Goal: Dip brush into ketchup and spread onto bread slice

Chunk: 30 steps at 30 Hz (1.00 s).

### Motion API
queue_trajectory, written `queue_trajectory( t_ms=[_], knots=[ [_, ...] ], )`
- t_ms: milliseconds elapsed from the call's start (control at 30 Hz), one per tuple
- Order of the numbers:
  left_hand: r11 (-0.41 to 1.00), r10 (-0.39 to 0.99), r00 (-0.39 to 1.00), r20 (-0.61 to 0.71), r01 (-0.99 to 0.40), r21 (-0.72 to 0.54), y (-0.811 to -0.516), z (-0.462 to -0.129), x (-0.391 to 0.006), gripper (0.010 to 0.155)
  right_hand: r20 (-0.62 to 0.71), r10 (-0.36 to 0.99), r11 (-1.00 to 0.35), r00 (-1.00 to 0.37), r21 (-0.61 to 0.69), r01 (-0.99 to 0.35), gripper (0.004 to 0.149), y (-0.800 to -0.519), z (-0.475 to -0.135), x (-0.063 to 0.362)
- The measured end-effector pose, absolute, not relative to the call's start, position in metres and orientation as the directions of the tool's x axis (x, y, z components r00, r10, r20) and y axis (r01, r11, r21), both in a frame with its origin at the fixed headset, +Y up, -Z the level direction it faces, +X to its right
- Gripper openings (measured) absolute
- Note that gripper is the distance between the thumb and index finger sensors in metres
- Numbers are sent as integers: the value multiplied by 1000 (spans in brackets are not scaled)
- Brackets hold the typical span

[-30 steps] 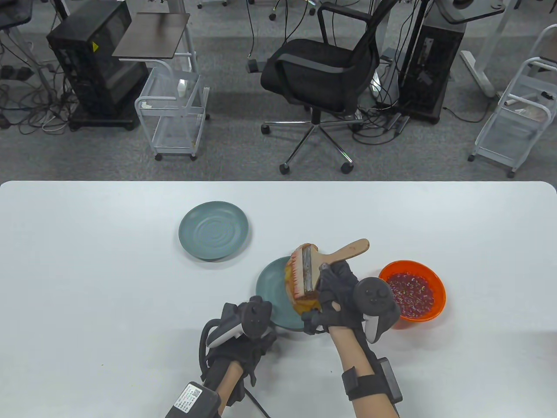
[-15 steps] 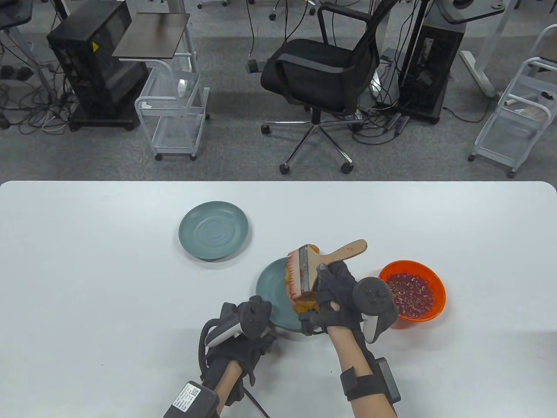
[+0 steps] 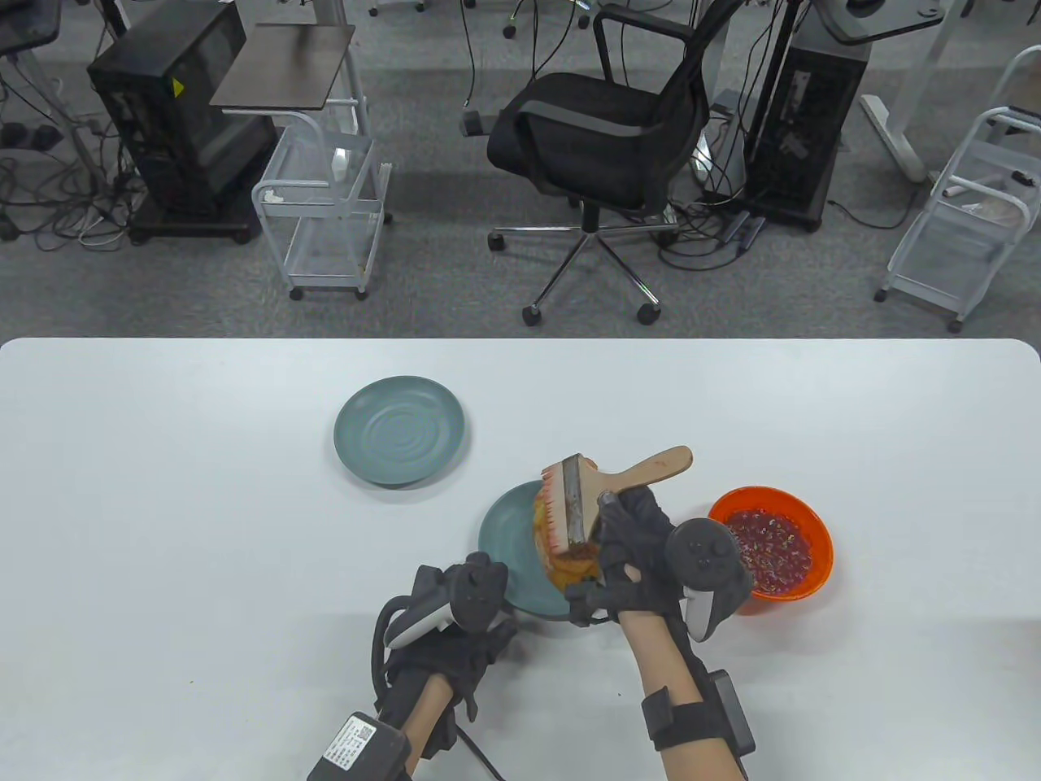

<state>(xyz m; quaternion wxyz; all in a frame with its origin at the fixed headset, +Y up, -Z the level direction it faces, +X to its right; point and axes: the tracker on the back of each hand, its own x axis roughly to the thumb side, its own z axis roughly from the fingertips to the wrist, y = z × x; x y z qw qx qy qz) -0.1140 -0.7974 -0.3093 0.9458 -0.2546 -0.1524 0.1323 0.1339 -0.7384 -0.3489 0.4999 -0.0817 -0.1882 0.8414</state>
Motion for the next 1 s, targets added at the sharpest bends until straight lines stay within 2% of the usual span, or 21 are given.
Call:
queue_trajectory(
  t_ms=[67, 267, 400, 533, 633, 700, 767, 867, 1000],
  knots=[
    [835, 331, 918, 220, -175, -522, -797, -309, -114, 68, 56, 804, -518, -592, -422, -744, 46, -737, -349, 136],
    [840, 315, 921, 227, -159, -519, -797, -310, -114, 68, 29, 734, -544, -679, -573, -613, 47, -725, -343, 163],
    [839, 307, 923, 230, -149, -523, -797, -310, -113, 69, 43, 797, -482, -602, -554, -678, 46, -728, -341, 159],
    [841, 307, 923, 232, -149, -520, -797, -309, -113, 70, 49, 866, -421, -497, -463, -780, 46, -736, -344, 142],
    [841, 309, 922, 231, -151, -520, -797, -309, -113, 69, 42, 841, -463, -539, -459, -758, 47, -737, -345, 142],
    [840, 311, 922, 231, -153, -521, -797, -309, -113, 69, 43, 775, -524, -630, -514, -679, 46, -732, -344, 153],
    [839, 311, 922, 230, -153, -522, -797, -309, -113, 69, 40, 749, -534, -662, -554, -638, 47, -728, -343, 164],
    [838, 303, 925, 228, -145, -526, -796, -309, -112, 69, 39, 809, -471, -586, -553, -687, 47, -727, -342, 175],
    [838, 300, 927, 227, -142, -527, -797, -309, -112, 70, 15, 890, -393, -456, -482, -783, 47, -739, -347, 166]
  ],
)
